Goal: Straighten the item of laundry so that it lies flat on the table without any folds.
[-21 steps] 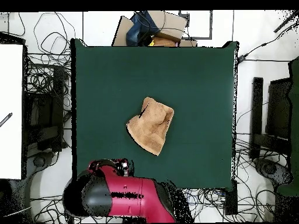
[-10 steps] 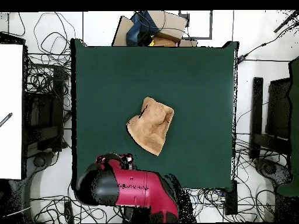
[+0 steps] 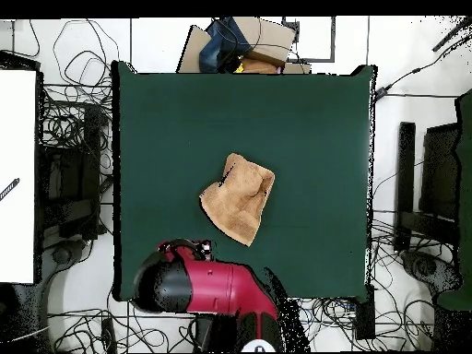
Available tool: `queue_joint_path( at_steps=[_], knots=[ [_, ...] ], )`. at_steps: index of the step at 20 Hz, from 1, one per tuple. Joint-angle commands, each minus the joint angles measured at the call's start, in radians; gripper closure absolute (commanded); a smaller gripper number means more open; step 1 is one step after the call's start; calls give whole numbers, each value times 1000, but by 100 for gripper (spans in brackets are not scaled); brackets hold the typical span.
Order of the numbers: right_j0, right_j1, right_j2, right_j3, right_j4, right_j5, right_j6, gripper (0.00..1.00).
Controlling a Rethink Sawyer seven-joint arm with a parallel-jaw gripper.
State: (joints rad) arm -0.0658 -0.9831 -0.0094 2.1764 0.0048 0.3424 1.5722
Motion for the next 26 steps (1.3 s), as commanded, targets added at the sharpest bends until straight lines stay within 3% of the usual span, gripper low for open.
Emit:
queue_joint_path(
  at_steps=[1, 13, 26],
  knots=[
    [-32, 99, 43, -7, -29, -85, 139, 0],
    [-101, 38, 60, 7, -30, -21, 85, 0],
    [-132, 59, 50, -34, -57, -6, 73, 0]
  ],
)
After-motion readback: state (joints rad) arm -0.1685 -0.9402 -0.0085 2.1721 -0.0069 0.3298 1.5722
